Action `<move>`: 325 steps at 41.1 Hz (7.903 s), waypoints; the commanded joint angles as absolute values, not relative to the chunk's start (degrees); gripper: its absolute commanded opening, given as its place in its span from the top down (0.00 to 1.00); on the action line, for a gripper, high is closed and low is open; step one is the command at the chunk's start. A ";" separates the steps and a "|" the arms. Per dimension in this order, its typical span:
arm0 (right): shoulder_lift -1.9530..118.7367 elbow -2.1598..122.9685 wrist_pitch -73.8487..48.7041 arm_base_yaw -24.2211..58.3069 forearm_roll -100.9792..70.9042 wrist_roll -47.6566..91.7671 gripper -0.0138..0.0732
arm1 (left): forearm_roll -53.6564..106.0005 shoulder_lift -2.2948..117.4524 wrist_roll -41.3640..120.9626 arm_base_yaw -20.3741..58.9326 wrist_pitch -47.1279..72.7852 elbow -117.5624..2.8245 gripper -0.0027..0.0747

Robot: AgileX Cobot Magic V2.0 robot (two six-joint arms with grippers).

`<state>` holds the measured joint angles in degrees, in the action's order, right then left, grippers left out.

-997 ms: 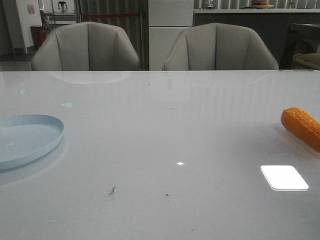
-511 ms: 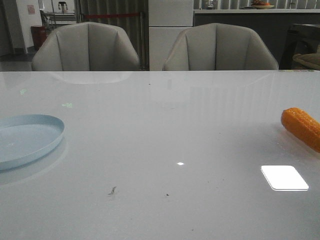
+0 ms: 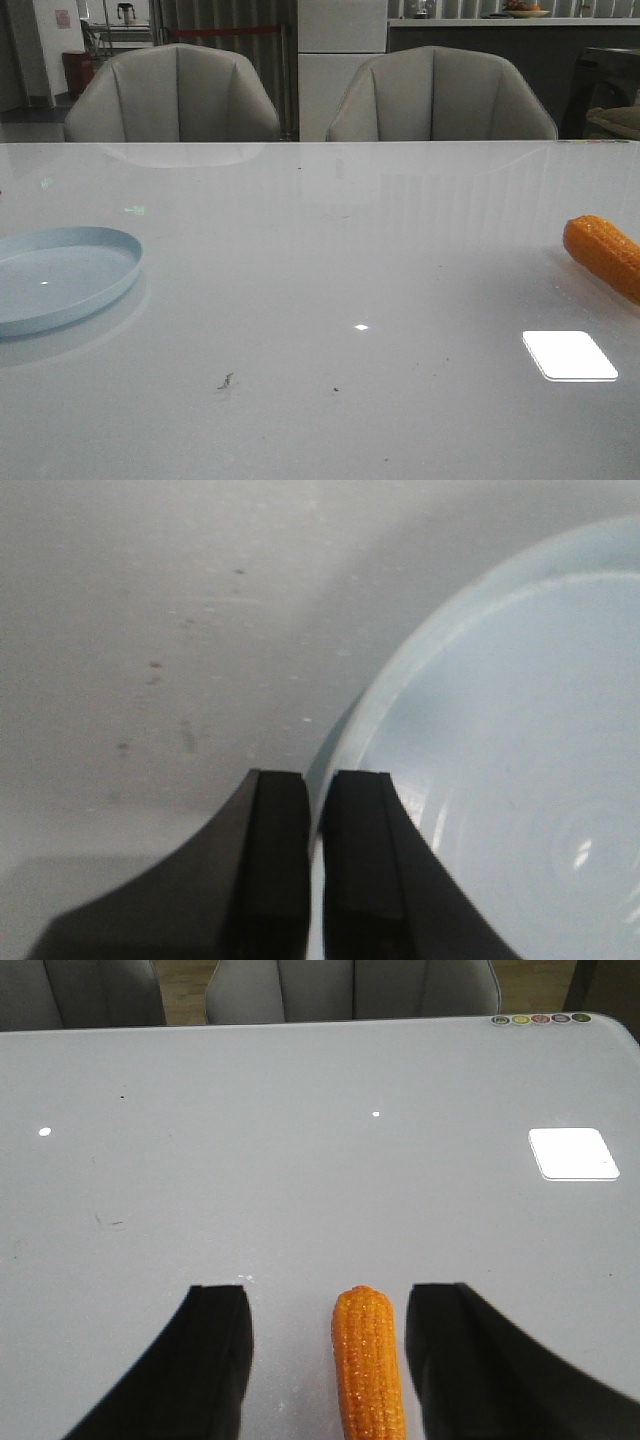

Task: Place corn on plate with both arms
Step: 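Lower the left gripper to the rim of the light blue plate, then grip the plate rim with the left gripper and drag it toward the table center, then open the left gripper and lift it away from the plate, then lower the right gripper over the orange corn cob and close on it, then lift the corn with the right gripper and carry it over the plate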

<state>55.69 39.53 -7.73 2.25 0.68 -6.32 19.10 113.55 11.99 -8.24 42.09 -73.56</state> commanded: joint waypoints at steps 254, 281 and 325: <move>118.30 83.44 -46.13 0.17 4.15 -5.96 0.35 | 26.36 54.80 23.66 6.31 9.11 -38.91 0.45; 118.41 84.51 -46.39 0.17 4.15 -5.96 0.77 | 26.27 54.80 23.66 6.31 9.11 -38.91 0.45; 118.41 112.09 -69.16 24.87 -13.44 9.13 0.78 | 26.16 54.93 23.66 6.31 6.95 -38.91 0.45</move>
<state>122.24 110.20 -68.10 23.04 -9.93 6.33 25.54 55.74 23.44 5.88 11.45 -37.32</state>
